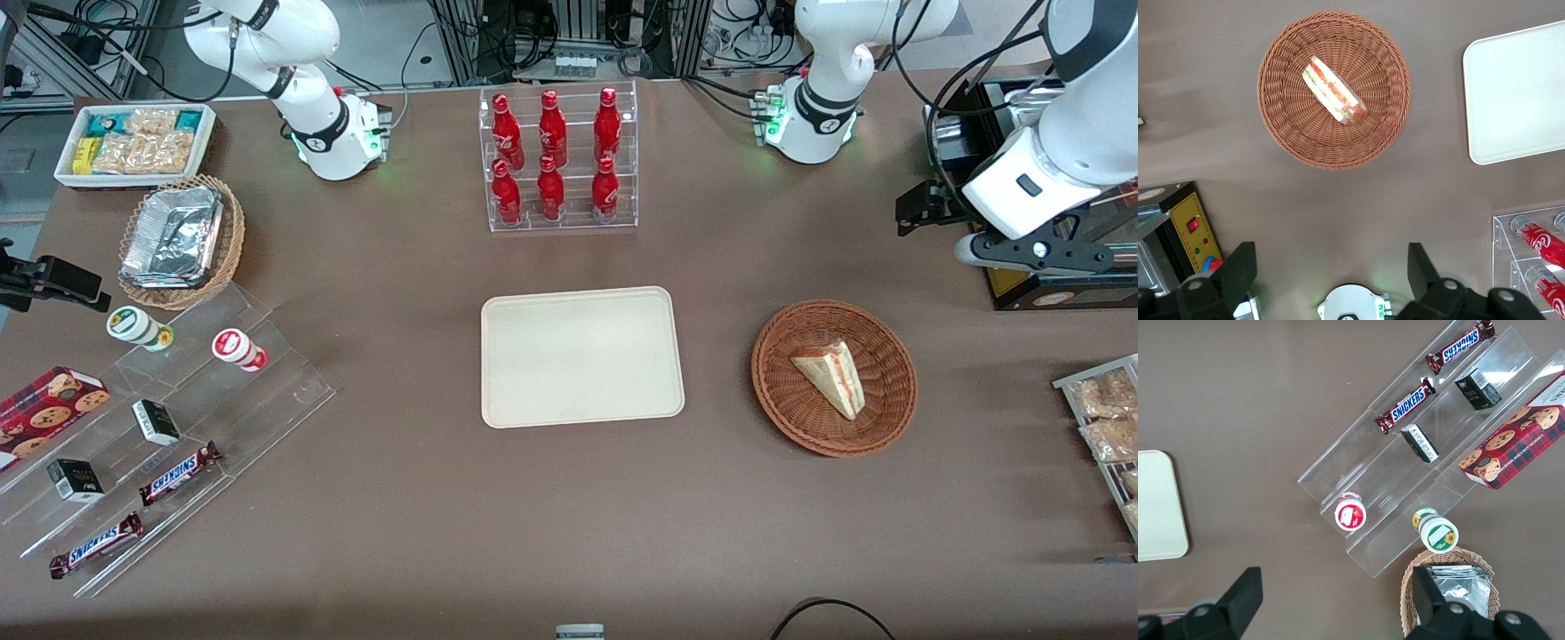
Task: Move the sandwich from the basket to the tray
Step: 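Move the left gripper over the wrapped sandwich in the wicker basket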
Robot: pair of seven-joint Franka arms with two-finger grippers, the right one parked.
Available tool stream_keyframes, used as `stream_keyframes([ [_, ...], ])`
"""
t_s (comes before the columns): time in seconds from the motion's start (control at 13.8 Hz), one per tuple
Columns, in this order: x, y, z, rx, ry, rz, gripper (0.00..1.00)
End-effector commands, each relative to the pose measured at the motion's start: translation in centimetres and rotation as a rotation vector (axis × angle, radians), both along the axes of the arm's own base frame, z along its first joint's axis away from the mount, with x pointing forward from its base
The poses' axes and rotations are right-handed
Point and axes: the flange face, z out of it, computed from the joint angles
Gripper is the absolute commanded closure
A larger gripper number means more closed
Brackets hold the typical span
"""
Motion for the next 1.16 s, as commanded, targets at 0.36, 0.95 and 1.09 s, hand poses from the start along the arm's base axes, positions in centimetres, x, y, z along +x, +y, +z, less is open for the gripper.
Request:
stream_keyframes([
  [0.36, 2.5, 0.0, -5.0, -0.017, 0.009, -0.005, 0.0],
  [0.95, 4.0, 0.2, -20.5, -0.019, -0.084, 0.02, 0.0],
  [1.09, 3.3, 0.3, -23.6, -0.024, -0.12, 0.026, 0.0],
])
